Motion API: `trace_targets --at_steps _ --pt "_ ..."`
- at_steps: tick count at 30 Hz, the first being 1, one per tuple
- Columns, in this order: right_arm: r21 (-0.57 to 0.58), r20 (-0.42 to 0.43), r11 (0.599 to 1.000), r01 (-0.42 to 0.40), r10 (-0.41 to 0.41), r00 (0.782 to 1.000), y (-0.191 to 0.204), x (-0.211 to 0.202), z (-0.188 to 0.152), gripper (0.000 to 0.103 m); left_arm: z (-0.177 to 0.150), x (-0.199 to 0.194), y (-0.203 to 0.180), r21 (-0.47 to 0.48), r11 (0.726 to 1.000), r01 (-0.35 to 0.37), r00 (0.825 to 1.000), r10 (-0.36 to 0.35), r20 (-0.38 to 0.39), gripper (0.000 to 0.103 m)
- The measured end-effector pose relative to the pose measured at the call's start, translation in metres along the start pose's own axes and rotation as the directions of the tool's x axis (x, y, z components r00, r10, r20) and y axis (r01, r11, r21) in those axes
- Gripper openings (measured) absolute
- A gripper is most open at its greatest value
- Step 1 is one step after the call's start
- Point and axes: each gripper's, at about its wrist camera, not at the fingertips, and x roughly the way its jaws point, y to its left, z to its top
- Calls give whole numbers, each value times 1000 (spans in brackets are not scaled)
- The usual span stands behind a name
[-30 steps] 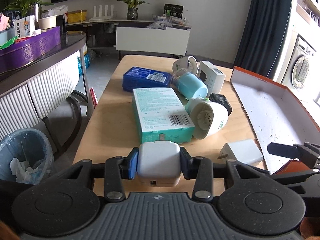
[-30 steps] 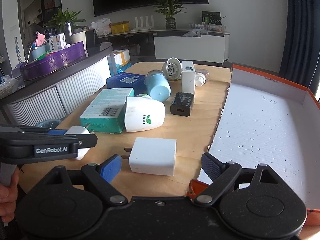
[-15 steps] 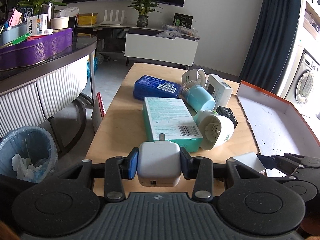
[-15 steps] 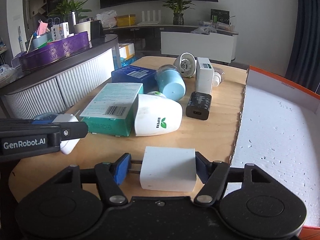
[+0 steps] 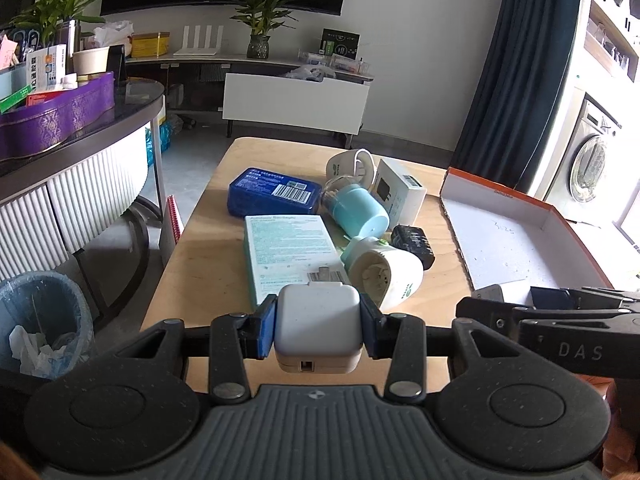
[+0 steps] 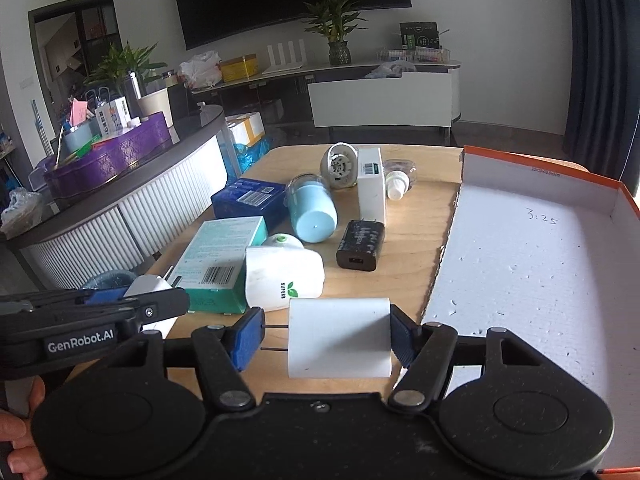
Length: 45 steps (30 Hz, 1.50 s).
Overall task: Organize rigid objects
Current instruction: 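Carry both chargers into the white tray and open both tools to release them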
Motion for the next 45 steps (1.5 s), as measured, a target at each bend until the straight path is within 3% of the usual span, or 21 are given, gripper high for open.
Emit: trace_targets --at_steps 6,10,20,26,45 --pt "47 43 998 38 -40 998 -21 -20 15 78 18 8 -12 16 998 68 997 -67 -26 42" --pt "84 68 993 80 -86 994 -39 -29 26 78 35 18 -29 76 990 120 992 -117 -45 42" --pt "200 96 957 209 -232 968 -93 -50 42 78 81 46 -84 235 938 255 967 -245 -74 42" --pt "238 111 938 253 -285 952 -125 -56 47 78 85 66 -115 199 934 297 955 -291 -60 42" --pt "255 91 926 278 -309 947 -180 -26 73 79 96 109 -161 194 936 294 955 -278 -103 42"
